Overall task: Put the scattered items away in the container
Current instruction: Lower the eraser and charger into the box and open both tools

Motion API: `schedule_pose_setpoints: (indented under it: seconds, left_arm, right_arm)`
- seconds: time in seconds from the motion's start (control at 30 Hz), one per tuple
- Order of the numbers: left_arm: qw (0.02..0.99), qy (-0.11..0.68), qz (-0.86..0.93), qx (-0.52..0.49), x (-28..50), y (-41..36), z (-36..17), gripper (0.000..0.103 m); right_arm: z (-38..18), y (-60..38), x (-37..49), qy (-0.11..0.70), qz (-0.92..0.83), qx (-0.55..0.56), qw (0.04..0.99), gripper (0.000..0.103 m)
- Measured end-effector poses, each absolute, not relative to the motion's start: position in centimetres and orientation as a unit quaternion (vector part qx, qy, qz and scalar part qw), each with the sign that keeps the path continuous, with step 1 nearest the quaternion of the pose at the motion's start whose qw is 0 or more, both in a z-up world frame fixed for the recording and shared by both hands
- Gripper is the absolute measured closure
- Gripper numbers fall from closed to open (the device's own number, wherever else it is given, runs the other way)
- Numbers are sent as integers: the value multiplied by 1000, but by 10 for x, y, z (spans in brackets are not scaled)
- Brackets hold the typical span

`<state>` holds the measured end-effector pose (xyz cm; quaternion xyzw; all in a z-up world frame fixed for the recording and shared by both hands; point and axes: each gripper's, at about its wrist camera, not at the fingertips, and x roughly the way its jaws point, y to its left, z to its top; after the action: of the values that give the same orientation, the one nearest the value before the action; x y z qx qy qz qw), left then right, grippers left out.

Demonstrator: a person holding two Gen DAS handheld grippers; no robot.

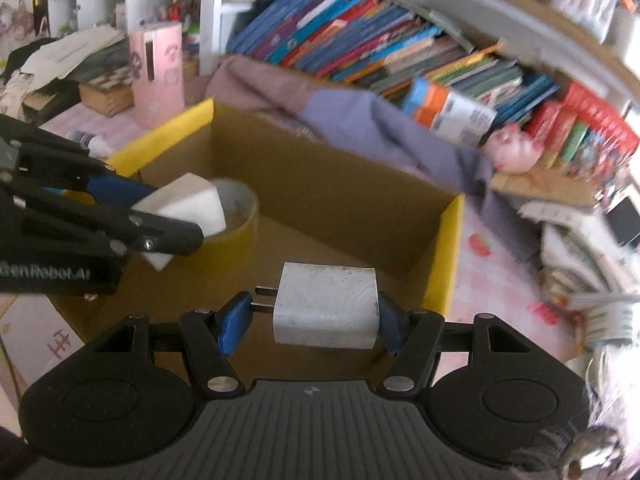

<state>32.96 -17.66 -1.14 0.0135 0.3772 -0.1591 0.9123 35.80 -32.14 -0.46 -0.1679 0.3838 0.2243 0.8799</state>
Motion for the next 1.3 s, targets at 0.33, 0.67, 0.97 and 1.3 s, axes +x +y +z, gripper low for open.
schedule_pose_setpoints:
  seconds: [0.33, 0.67, 0.97, 1.3]
  left_arm:
    - [900, 401, -162, 48, 331, -187, -31, 72]
    - [896, 408, -163, 67, 332, -193, -37, 71]
    - [897, 406, -154, 86, 329, -196, -35, 69]
    - [924, 349, -137, 75, 308, -187, -10, 21]
  right_arm:
    - [-18, -305, 371, 409, 241, -238, 847, 40]
    - [-22, -302, 374, 414, 240, -271, 836, 40]
    - [-23, -301, 373, 414, 241, -269, 835, 39]
    - [-5, -314, 365, 377, 222, -254, 863, 25]
